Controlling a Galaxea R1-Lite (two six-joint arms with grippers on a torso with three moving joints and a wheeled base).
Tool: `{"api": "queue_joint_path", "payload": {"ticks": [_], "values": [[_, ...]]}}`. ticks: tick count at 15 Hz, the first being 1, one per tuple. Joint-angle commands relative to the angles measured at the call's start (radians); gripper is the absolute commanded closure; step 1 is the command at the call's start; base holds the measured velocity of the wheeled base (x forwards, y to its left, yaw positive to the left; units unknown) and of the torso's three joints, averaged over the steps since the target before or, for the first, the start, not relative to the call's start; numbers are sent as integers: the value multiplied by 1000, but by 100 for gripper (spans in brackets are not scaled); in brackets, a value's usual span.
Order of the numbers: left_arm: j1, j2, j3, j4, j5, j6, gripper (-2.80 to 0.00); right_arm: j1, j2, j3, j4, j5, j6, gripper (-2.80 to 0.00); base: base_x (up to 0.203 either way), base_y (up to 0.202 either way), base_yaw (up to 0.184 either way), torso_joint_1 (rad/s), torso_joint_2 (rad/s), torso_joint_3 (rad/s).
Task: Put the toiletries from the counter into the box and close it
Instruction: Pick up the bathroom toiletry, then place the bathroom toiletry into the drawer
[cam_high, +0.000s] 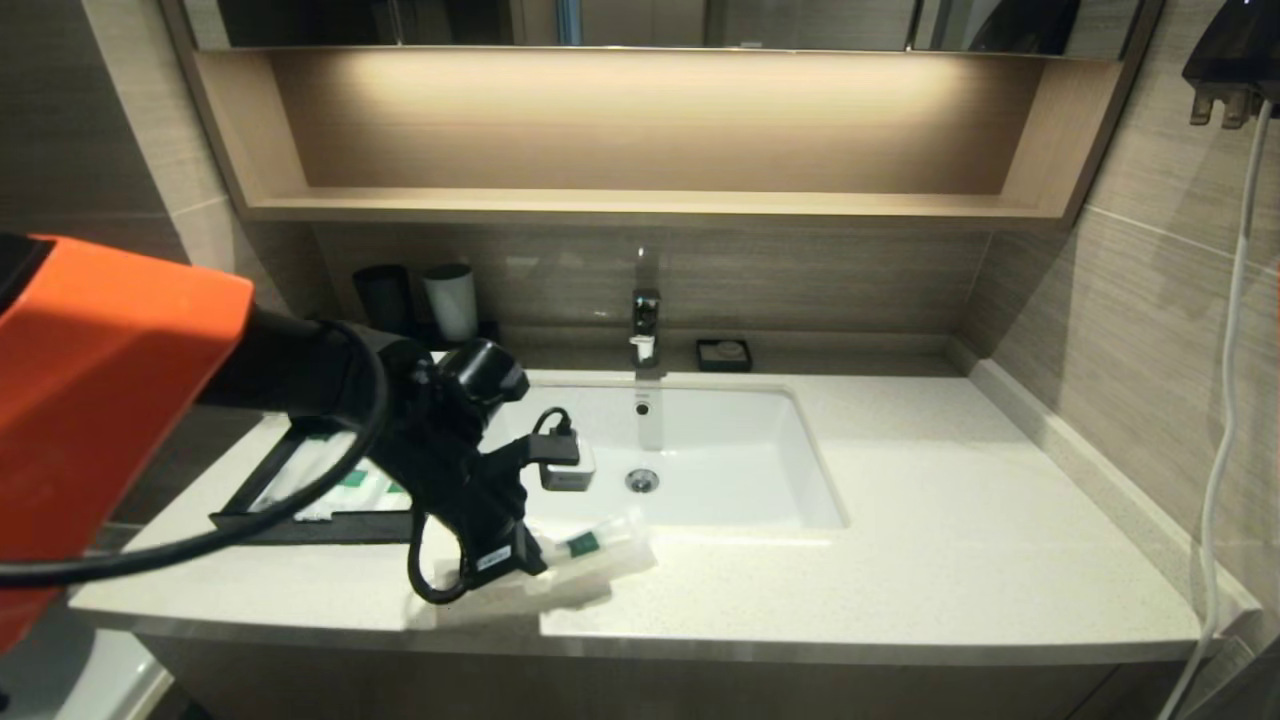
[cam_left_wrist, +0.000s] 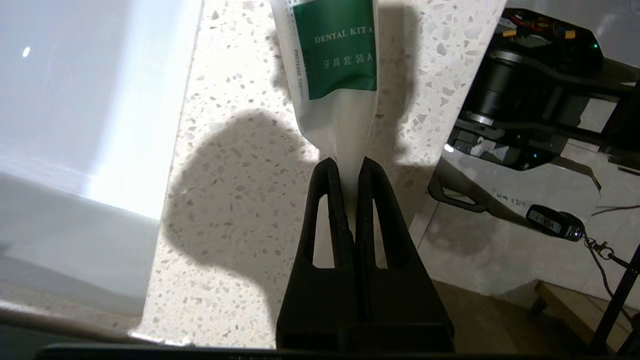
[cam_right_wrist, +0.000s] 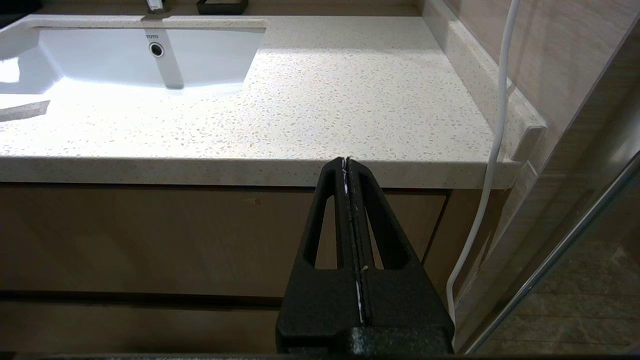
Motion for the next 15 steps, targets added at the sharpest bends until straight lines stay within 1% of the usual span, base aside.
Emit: {"api": "queue_joint_path", "payload": {"ticks": [1, 3, 6, 7, 8, 9, 10, 11, 12, 13, 14, 15], "values": [[8, -34, -18, 8, -2, -10, 0, 0, 0, 0, 0, 0, 0, 0, 0, 0, 0, 0, 0, 0], [17, -58, -48, 49, -2, -48, 0, 0, 0, 0, 0, 0, 0, 0, 0, 0, 0, 0, 0, 0], [30, -102, -139, 229, 0, -132, 0, 0, 0, 0, 0, 0, 0, 0, 0, 0, 0, 0, 0, 0], [39, -117, -172, 300, -2, -164, 0, 0, 0, 0, 0, 0, 0, 0, 0, 0, 0, 0, 0, 0], [47, -126, -200, 347, -3, -204, 0, 0, 0, 0, 0, 0, 0, 0, 0, 0, 0, 0, 0, 0], [54, -129, -230, 381, -3, -283, 0, 0, 0, 0, 0, 0, 0, 0, 0, 0, 0, 0, 0, 0], [62, -125, -260, 402, -1, -377, 0, 0, 0, 0, 0, 0, 0, 0, 0, 0, 0, 0, 0, 0], [70, -120, -287, 411, 3, -471, 0, 0, 0, 0, 0, 0, 0, 0, 0, 0, 0, 0, 0, 0], [81, -116, -314, 415, 9, -581, 0, 0, 0, 0, 0, 0, 0, 0, 0, 0, 0, 0, 0, 0], [96, -115, -345, 422, 15, -671, 0, 0, 0, 0, 0, 0, 0, 0, 0, 0, 0, 0, 0, 0], [112, -118, -370, 434, 30, -728, 0, 0, 0, 0, 0, 0, 0, 0, 0, 0, 0, 0, 0, 0], [121, -121, -384, 447, 52, -765, 0, 0, 0, 0, 0, 0, 0, 0, 0, 0, 0, 0, 0, 0]]}}
